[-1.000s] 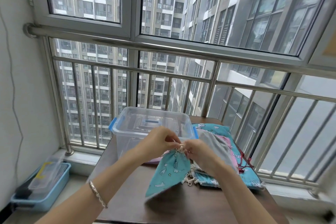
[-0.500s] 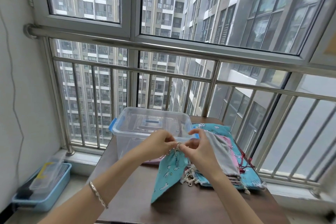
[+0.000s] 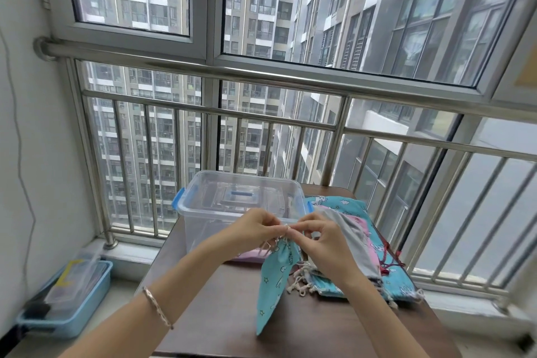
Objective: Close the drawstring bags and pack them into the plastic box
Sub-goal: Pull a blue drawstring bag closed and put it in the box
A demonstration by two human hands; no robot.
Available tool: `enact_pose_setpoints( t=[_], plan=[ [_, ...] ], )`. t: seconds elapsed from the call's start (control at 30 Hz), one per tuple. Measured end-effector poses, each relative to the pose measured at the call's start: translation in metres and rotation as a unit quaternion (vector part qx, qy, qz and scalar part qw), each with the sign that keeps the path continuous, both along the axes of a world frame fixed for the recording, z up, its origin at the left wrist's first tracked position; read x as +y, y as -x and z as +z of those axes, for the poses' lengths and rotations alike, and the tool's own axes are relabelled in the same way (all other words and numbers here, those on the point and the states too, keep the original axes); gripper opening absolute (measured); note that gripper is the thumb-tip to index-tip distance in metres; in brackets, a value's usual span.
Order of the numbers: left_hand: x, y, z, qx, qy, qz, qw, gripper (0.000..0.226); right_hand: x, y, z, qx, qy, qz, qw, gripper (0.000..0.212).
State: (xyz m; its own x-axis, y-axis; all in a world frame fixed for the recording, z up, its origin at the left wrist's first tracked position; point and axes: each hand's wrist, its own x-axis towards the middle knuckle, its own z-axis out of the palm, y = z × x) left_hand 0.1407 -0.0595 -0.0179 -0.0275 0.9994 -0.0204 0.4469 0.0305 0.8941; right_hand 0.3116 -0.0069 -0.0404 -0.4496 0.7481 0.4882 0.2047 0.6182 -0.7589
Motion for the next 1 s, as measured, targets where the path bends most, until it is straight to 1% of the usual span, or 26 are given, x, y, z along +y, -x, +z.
enact_pose_setpoints(
  t=[0.07,0.13,0.2,0.27,0.3,0.33,0.37,0.43,0.5,0.57,0.6,0.67,0.77,0.8,0.87,0.93,1.0],
  plan=[
    [-0.002,0.003,0.002,0.027,-0.007,-0.02,0.999,0.018,0.003,-0.004,0.0,-0.014,-0.01,0.004,1.0,0.004],
    [-0.005,0.01,0.002,0.12,-0.041,-0.023,0.992,0.014,0.006,-0.01,-0.001,-0.036,-0.017,0.008,0.999,0.008],
    [-0.01,0.016,0.003,0.212,-0.081,-0.01,0.974,0.01,0.01,-0.017,-0.002,-0.056,-0.012,0.006,0.998,0.007],
    [-0.016,0.014,0.002,0.297,-0.126,0.009,0.947,0.01,0.011,-0.021,-0.001,-0.085,-0.013,0.019,0.996,0.006],
    [-0.018,0.011,0.0,0.348,-0.153,0.025,0.925,0.013,0.011,-0.021,0.0,-0.102,-0.014,0.029,0.994,0.006],
    [-0.019,0.008,-0.001,0.383,-0.176,0.043,0.906,0.014,0.011,-0.021,0.001,-0.116,-0.007,0.04,0.992,0.007],
    [-0.02,0.004,-0.003,0.391,-0.19,0.062,0.898,0.014,0.011,-0.021,0.003,-0.126,0.006,0.051,0.991,0.007],
    [-0.022,-0.002,-0.01,0.363,-0.178,0.091,0.91,0.012,0.015,-0.021,0.005,-0.14,0.036,0.072,0.987,0.007],
    [-0.019,-0.007,-0.019,0.294,-0.146,0.105,0.939,0.01,0.018,-0.02,0.006,-0.149,0.08,0.095,0.981,0.01],
    [-0.019,-0.011,-0.027,0.193,-0.131,0.117,0.965,0.012,0.02,-0.017,0.006,-0.161,0.107,0.097,0.976,0.018],
    [-0.019,-0.012,-0.03,0.153,-0.131,0.127,0.971,0.014,0.02,-0.015,0.006,-0.17,0.111,0.088,0.975,0.023],
    [-0.021,-0.016,-0.032,0.1,-0.136,0.141,0.976,0.015,0.024,-0.011,0.004,-0.181,0.119,0.067,0.974,0.037],
    [-0.023,-0.023,-0.032,0.056,-0.153,0.143,0.976,0.013,0.029,-0.008,0.002,-0.228,0.128,0.038,0.964,0.051],
    [-0.023,-0.025,-0.032,0.046,-0.156,0.143,0.976,0.012,0.031,-0.007,0.002,-0.251,0.133,0.032,0.958,0.052],
    [-0.024,-0.028,-0.033,0.029,-0.16,0.146,0.976,0.011,0.031,-0.007,0.003,-0.28,0.153,0.027,0.947,0.049],
    [-0.024,-0.03,-0.033,0.026,-0.166,0.148,0.975,0.009,0.031,-0.006,0.006,-0.288,0.179,0.042,0.94,0.048],
    [-0.024,-0.03,-0.033,0.033,-0.171,0.149,0.973,0.008,0.03,-0.007,0.01,-0.271,0.216,0.079,0.935,0.05]
  ],
)
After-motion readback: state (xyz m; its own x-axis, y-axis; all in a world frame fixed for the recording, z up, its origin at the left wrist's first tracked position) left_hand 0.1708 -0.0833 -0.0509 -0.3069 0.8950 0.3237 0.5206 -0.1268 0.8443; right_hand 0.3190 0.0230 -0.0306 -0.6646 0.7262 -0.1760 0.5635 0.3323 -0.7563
